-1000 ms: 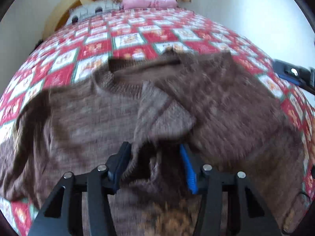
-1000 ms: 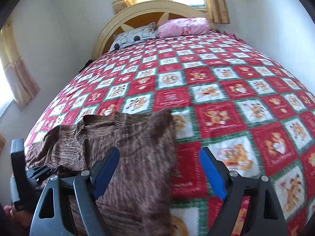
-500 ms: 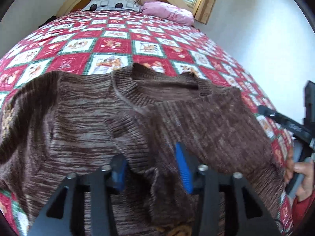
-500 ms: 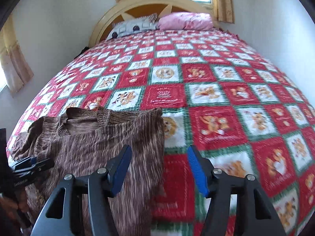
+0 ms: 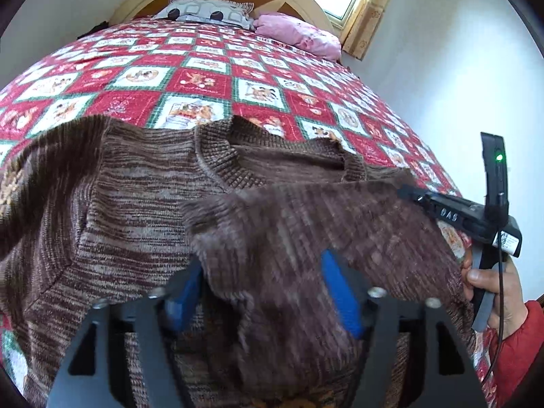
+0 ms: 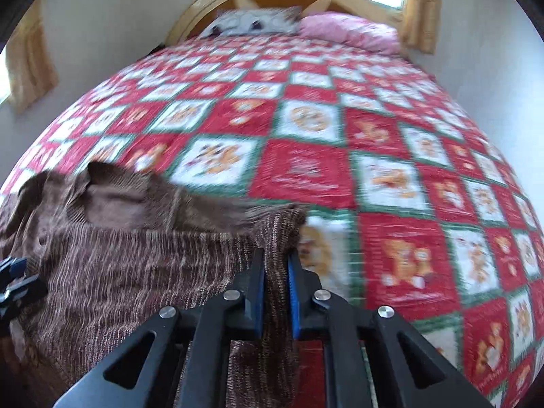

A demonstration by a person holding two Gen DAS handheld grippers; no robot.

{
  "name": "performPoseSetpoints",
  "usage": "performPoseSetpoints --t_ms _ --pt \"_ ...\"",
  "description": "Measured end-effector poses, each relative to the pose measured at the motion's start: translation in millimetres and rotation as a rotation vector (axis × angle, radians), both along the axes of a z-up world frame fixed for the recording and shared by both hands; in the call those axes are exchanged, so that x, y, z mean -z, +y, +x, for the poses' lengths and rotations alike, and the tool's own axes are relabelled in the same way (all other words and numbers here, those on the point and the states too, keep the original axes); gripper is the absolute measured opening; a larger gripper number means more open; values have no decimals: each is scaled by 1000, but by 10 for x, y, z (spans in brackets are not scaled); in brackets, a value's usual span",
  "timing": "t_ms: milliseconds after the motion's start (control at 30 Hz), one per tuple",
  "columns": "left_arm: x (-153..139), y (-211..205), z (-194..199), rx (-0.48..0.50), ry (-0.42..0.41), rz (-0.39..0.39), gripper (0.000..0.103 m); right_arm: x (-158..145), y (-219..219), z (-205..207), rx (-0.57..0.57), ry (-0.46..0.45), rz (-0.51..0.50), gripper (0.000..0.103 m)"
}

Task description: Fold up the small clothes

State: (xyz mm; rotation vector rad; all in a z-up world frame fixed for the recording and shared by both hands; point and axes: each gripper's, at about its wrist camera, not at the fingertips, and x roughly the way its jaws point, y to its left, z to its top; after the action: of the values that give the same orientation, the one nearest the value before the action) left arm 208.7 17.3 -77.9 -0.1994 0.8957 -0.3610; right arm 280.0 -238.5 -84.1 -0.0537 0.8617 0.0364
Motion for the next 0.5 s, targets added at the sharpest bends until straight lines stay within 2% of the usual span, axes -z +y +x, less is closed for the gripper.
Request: performPoseSetpoints --t_ms 133,200,267,300,367,433,500 --pt "8 -61 -8 -11 -18 42 99 53 -225 28 77 8 79 9" --pt "68 -82 43 -27 9 77 99 64 -245 68 91 10 88 10" --pt "49 -106 31 -32 -3 97 99 35 -274 100 111 0 74 10" --pt "51 -121 28 -30 -6 111 99 27 -336 118 118 7 100 12" --pt "93 -132 36 -16 -1 127 102 -9 -438 79 122 22 154 29" --pt "100 -155 36 -9 -2 140 103 -155 -436 -128 139 7 92 38" --pt "116 -204 38 -10 -1 172 103 -312 -376 -476 57 -27 113 48"
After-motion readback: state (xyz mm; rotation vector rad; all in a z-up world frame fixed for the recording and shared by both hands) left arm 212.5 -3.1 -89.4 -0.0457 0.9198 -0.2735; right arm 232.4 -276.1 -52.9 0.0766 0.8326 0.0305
